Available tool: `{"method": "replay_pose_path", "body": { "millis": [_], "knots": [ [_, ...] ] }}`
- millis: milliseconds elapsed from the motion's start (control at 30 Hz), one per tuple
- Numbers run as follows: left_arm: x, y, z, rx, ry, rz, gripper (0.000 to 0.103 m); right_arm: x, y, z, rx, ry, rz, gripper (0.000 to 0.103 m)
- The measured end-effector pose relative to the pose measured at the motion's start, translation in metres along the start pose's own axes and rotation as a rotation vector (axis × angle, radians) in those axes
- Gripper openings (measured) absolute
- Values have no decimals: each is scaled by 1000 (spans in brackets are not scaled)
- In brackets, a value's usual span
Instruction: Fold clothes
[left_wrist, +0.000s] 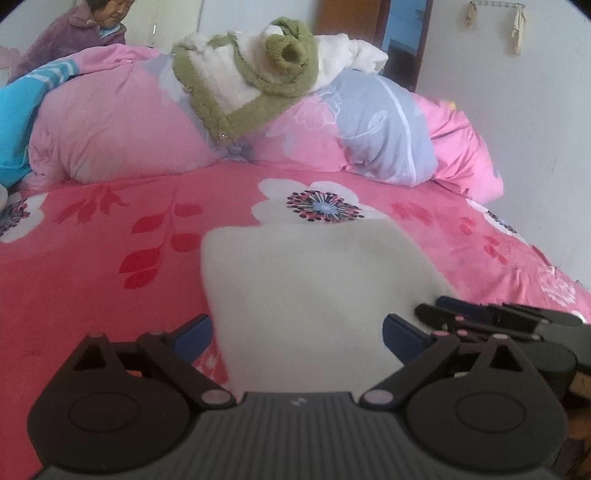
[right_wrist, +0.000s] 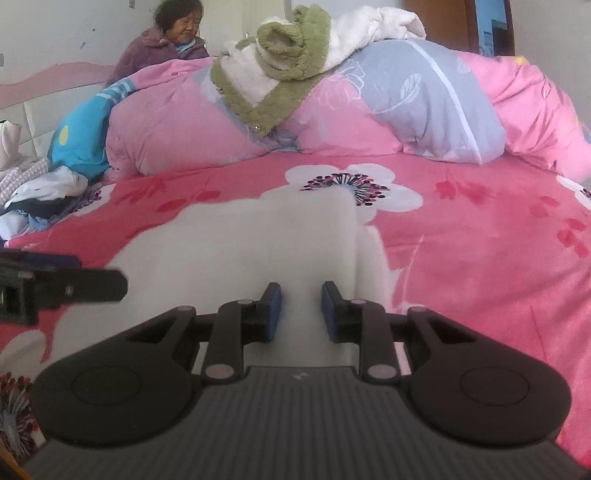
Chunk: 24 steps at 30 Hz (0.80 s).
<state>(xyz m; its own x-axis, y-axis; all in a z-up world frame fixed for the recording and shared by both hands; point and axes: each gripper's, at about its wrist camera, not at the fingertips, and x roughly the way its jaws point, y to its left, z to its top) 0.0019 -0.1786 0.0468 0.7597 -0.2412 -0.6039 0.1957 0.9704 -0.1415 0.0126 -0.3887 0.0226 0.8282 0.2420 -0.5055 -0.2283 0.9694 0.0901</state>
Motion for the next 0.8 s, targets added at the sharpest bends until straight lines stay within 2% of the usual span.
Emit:
{"method": "replay_pose_path", "body": {
  "millis": [67,133,300,500,633,800],
  "knots": [
    [4,-2,2,6,11,6,96,0,-2,0,14,3,9,23],
    [8,-5,4,13,22,12,88,-1,-4,0,30,9,18,22],
    [18,-10,8,29,50,27,88,-4,-1,15,32,64,26,22],
    [29,-15,14,42,80,41,88,2,1,52,-9,48,31,23],
    [30,-14,15,30,90,38,88,36,-1,44,-34,155,77,24],
    [29,-12,16,23,94,32,88,38,-1,47,-53,186,85,24]
  ]
}}
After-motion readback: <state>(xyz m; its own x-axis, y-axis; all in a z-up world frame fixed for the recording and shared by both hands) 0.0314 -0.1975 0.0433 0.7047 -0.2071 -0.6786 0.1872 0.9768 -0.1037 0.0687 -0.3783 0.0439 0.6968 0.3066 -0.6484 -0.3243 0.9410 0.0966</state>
